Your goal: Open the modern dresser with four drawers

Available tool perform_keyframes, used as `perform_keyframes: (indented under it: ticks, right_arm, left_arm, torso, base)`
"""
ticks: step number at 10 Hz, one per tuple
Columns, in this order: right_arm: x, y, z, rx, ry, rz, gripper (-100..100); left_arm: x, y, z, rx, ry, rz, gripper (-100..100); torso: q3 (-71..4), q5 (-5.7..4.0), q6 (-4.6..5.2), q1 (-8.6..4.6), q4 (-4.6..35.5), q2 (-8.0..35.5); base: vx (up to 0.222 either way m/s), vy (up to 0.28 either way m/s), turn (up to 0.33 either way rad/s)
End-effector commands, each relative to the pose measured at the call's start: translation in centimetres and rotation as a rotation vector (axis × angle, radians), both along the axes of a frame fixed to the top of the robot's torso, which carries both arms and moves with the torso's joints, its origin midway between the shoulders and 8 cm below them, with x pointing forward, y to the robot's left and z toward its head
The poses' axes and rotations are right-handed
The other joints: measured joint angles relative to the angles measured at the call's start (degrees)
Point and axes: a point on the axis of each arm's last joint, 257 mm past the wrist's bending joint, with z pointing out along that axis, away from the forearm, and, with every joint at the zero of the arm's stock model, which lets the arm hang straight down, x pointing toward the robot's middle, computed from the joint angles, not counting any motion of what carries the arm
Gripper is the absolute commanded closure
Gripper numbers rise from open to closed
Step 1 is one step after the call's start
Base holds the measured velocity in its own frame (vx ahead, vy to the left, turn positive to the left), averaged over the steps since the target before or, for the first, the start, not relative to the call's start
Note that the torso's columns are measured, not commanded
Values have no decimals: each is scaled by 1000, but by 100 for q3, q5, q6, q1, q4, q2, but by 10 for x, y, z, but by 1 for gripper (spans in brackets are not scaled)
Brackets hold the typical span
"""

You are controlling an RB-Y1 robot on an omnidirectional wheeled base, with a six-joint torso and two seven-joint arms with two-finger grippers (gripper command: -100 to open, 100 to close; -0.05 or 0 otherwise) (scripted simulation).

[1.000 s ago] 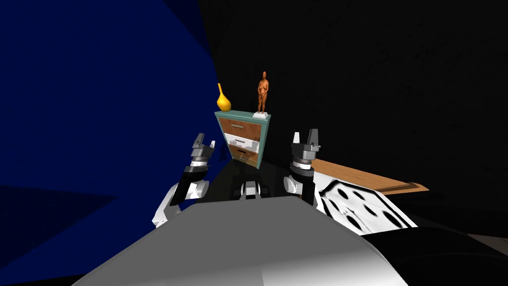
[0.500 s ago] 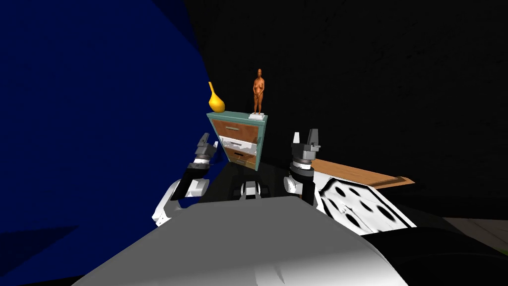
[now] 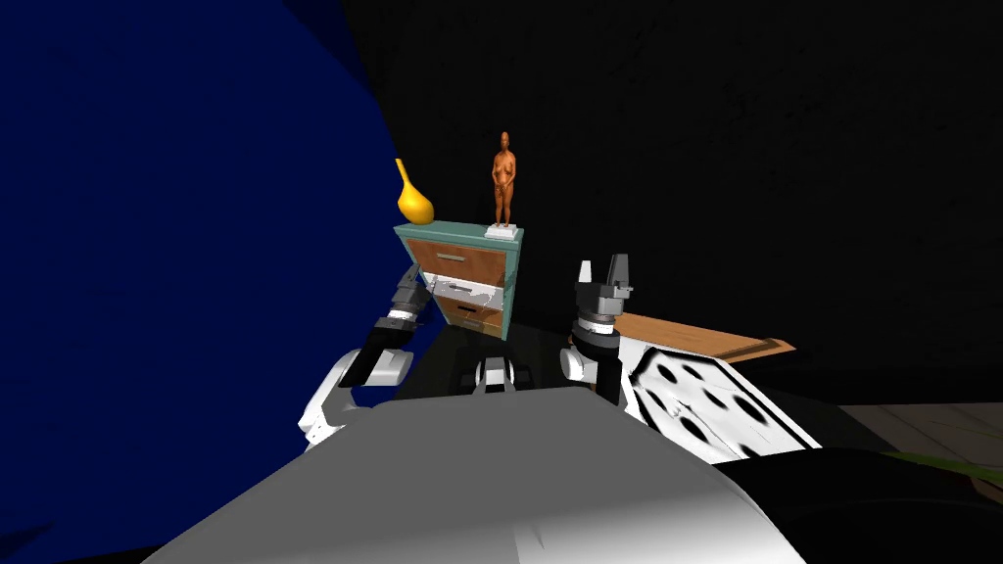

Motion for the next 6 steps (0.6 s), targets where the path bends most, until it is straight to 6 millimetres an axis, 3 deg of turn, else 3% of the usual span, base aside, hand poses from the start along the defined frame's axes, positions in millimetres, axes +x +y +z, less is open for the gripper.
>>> perform_keyframes:
  ticks: [1, 6]
  right_arm:
    - [0, 0, 0, 0, 0, 0, 0]
    - [0, 0, 0, 0, 0, 0, 0]
  left_arm:
    - [6, 1, -11, 12, 54, 2, -100]
    - [14, 0, -28, 42, 136, 3, -100]
  torso:
    - [7, 0, 0, 0, 3, 12]
    - [4, 1, 2, 5, 2, 5]
  base:
    - [69, 5, -68]
    - [73, 17, -97]
